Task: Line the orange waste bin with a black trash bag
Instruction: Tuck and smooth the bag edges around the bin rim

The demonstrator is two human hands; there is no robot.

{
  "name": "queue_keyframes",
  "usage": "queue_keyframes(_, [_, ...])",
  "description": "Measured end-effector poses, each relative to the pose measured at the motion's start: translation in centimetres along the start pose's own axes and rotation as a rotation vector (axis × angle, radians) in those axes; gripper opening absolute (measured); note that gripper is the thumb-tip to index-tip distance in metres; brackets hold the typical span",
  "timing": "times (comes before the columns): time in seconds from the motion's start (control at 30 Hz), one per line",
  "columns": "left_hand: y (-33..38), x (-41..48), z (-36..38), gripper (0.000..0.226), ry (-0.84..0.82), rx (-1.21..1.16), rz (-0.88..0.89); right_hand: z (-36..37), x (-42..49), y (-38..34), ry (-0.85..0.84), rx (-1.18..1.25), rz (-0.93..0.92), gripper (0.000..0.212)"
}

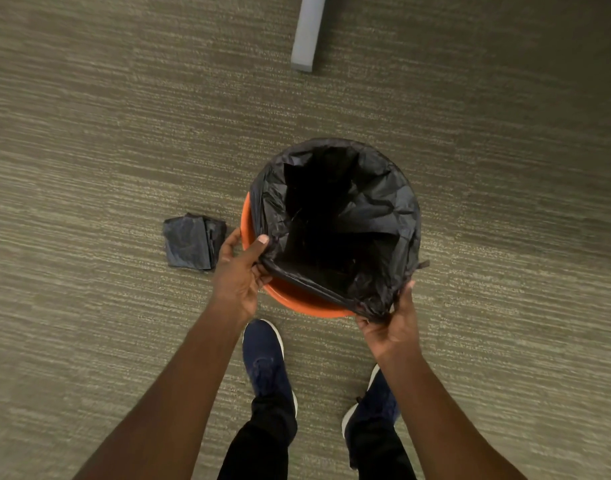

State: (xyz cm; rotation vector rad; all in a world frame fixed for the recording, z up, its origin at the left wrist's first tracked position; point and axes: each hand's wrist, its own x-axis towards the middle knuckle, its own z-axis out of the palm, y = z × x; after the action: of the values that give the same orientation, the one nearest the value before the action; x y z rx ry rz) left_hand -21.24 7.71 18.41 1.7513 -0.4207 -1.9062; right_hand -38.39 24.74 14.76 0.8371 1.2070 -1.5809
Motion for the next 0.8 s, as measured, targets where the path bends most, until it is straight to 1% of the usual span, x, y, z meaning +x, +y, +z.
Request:
queue_keyframes(0.13, [-0.5, 0.0, 0.8, 0.060, -0.007, 0.003, 0.016, 0.8, 1.9, 1.5, 0.114, 0.066, -0.009, 0.037])
queue_keyframes(0.23, [-0.7, 0.3, 0.9, 0.061, -0.009, 0.027, 0.018, 1.5, 3.2, 2.1, 0.175, 0.135, -0.021, 0.037])
queue_keyframes(0.3, [-0.6, 0.6, 0.9, 0.064, -0.012, 0.042, 0.019, 1.9, 3.9, 2.4, 0.190, 0.161, -0.020, 0.037])
queue_keyframes(0.4, [-0.4, 1.1, 1.0, 0.063, -0.035, 0.089, 0.031, 2.0, 4.7, 2.6, 0.218, 0.179, -0.001, 0.034])
queue_keyframes(0.53, [-0.6, 1.6, 1.0, 0.061, -0.110, 0.145, 0.060, 1.8, 5.2, 3.5, 0.228, 0.164, 0.024, 0.025])
queue_keyframes(0.6, [-0.7, 1.8, 0.8, 0.060, -0.136, 0.115, 0.071, 1.8, 5.3, 3.4, 0.206, 0.141, -0.006, 0.024])
queue_keyframes(0.67, [-0.8, 1.7, 0.6, 0.060, -0.171, 0.066, 0.068, 1.9, 5.1, 2.5, 0.264, 0.093, -0.033, 0.023])
queue_keyframes(0.7, [-0.8, 1.7, 0.6, 0.060, -0.193, 0.049, 0.066, 1.7, 4.8, 1.9, 0.325, 0.049, -0.030, 0.027])
queue_keyframes(0.77, [-0.8, 1.5, 0.7, 0.060, -0.215, 0.057, 0.069, 1.3, 3.3, 0.8, 0.424, -0.102, -0.022, 0.049])
queue_keyframes(0.8, [-0.8, 1.4, 0.8, 0.060, -0.214, 0.062, 0.071, 1.1, 2.2, 0.4, 0.445, -0.204, -0.051, 0.059])
